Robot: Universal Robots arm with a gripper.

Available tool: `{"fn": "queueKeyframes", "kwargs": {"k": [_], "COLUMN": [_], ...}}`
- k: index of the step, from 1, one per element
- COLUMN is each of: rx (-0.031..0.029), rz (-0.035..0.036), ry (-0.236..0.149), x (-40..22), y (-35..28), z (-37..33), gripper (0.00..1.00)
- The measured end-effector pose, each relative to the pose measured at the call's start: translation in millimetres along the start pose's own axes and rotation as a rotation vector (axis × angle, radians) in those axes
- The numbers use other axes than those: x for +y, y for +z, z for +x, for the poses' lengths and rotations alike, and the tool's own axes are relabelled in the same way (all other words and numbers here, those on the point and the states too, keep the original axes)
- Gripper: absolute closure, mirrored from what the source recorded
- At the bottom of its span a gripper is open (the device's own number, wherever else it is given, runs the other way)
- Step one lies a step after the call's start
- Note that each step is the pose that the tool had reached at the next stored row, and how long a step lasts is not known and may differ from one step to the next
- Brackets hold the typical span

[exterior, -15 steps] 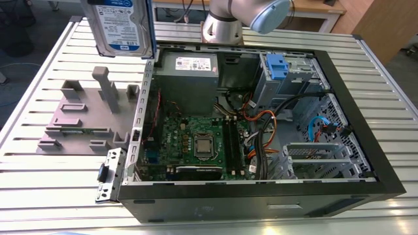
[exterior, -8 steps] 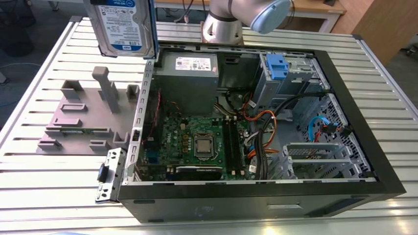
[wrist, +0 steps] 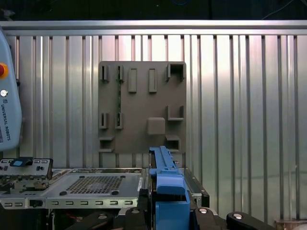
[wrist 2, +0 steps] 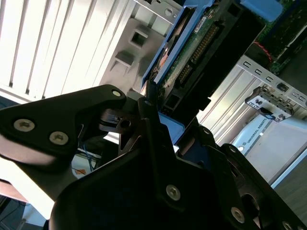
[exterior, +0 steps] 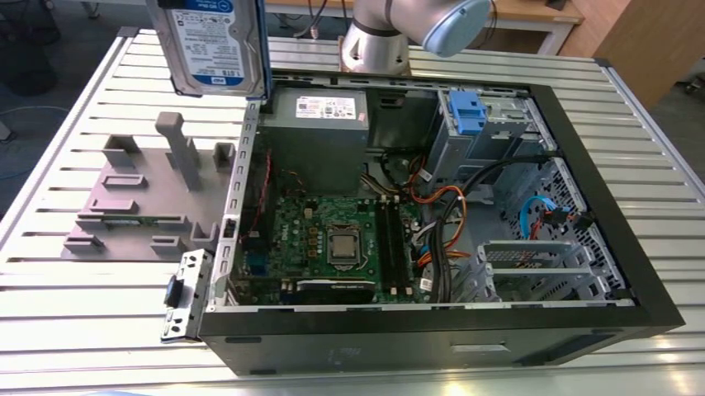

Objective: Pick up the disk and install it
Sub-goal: 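Pick up the disk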

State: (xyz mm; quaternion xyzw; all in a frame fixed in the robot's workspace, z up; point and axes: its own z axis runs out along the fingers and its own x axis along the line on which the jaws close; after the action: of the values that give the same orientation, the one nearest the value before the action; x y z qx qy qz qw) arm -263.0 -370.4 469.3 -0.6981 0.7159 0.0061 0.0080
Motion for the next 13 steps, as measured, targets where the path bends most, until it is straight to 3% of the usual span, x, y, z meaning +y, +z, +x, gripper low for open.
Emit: {"fn": "queueKeyframes", "kwargs": {"k": [13], "rx": [0.0], "rz": [0.0001], "ry": [0.0], "x": [-6.6], "y": [0.1], "z": [-0.2], "gripper": [0.63]}}
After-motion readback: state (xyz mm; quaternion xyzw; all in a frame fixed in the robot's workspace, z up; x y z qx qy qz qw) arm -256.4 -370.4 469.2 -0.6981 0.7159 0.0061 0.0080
